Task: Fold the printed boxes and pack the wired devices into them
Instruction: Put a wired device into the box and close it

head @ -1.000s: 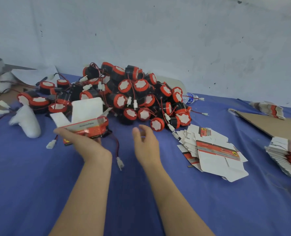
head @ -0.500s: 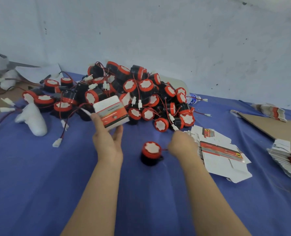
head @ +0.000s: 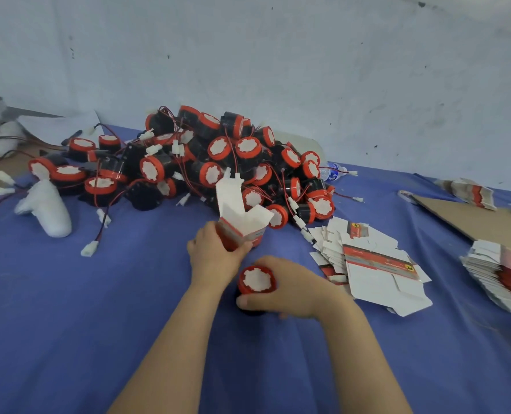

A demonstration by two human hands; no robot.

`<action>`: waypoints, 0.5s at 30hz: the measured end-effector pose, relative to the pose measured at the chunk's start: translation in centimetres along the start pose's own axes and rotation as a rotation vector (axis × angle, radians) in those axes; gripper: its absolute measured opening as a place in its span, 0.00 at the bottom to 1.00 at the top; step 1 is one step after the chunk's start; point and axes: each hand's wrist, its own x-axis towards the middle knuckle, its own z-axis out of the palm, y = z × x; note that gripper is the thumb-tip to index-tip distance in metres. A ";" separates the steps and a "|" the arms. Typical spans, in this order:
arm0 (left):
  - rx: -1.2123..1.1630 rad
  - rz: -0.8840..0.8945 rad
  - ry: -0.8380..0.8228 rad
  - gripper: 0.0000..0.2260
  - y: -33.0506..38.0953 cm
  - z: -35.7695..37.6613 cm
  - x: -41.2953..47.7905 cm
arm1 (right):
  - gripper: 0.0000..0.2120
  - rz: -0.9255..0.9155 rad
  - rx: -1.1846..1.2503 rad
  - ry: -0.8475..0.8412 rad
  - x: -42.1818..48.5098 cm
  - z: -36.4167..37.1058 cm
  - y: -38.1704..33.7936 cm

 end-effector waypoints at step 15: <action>0.360 0.108 -0.385 0.16 0.5 -0.5 -0.5 | 0.32 -0.146 0.088 0.729 4.6 1.1 0.8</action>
